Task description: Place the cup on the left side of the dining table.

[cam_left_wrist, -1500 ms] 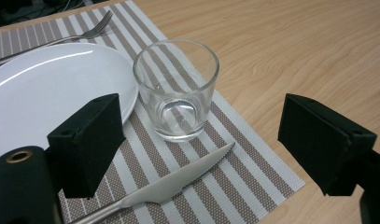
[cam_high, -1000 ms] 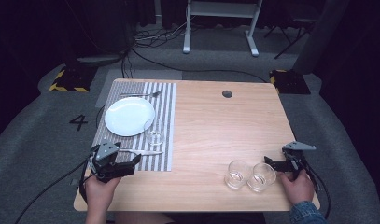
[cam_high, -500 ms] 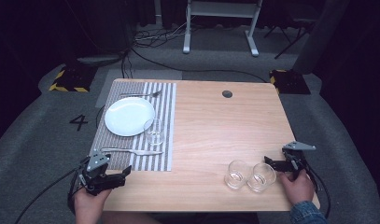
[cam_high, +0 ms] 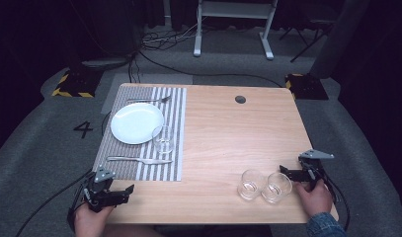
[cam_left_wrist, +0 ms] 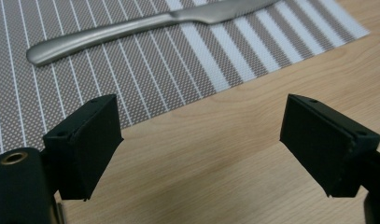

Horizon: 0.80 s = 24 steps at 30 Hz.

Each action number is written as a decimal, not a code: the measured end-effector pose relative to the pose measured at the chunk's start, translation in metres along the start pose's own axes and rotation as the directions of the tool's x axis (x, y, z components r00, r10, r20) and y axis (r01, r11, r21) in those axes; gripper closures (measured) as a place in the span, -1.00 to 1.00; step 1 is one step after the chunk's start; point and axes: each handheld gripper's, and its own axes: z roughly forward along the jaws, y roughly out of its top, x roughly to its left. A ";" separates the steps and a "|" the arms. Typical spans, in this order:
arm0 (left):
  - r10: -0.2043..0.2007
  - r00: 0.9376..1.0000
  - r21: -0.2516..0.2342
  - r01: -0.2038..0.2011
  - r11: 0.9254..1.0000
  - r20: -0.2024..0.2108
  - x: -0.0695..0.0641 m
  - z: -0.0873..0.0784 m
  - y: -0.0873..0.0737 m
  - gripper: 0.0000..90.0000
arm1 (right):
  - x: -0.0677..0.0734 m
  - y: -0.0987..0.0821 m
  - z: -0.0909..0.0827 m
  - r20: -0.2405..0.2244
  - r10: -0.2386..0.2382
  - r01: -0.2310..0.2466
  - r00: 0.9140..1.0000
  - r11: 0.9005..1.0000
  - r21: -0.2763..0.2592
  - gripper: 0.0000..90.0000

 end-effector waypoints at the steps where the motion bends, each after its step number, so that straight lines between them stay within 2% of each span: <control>1: 0.002 1.000 0.013 -0.002 1.000 -0.001 0.000 0.002 -0.001 -0.69 | 0.000 0.000 0.000 0.000 0.000 0.000 1.000 1.000 0.000 -0.84; 9: -0.006 1.000 0.084 0.005 0.996 0.013 0.003 0.016 -0.009 -0.69 | 0.000 0.000 0.000 0.000 0.001 -0.001 1.000 1.000 0.000 -0.84; 15: -0.003 1.000 0.075 0.002 0.997 0.017 0.003 0.016 -0.013 -0.71 | 0.000 0.000 0.000 0.000 0.001 -0.001 1.000 1.000 0.000 -0.84; 18: 0.033 0.999 0.040 -0.033 0.999 -0.005 0.001 0.019 -0.018 -0.79 | 0.000 0.000 0.000 0.000 0.000 0.000 1.000 1.000 0.000 -0.84; 20: 0.052 0.999 -0.001 -0.052 0.999 -0.003 0.001 0.022 -0.022 -0.87 | 0.000 0.000 0.000 0.000 0.000 0.000 1.000 1.000 0.000 -0.84; 21: 0.051 0.999 -0.022 -0.051 0.998 -0.002 0.002 0.024 -0.024 -0.92 | 0.000 0.000 0.000 0.000 0.001 -0.001 1.000 1.000 0.000 -0.84; 22: 0.059 0.998 -0.062 -0.059 0.996 -0.001 0.003 0.026 -0.028 -0.96 | 0.000 0.000 0.000 0.001 0.000 0.000 1.000 1.000 0.000 -0.84; 24: 0.049 0.999 -0.076 -0.050 0.996 -0.005 0.003 0.025 -0.030 -0.99 | 0.000 0.000 0.000 0.000 0.000 0.000 1.000 1.000 0.000 -0.84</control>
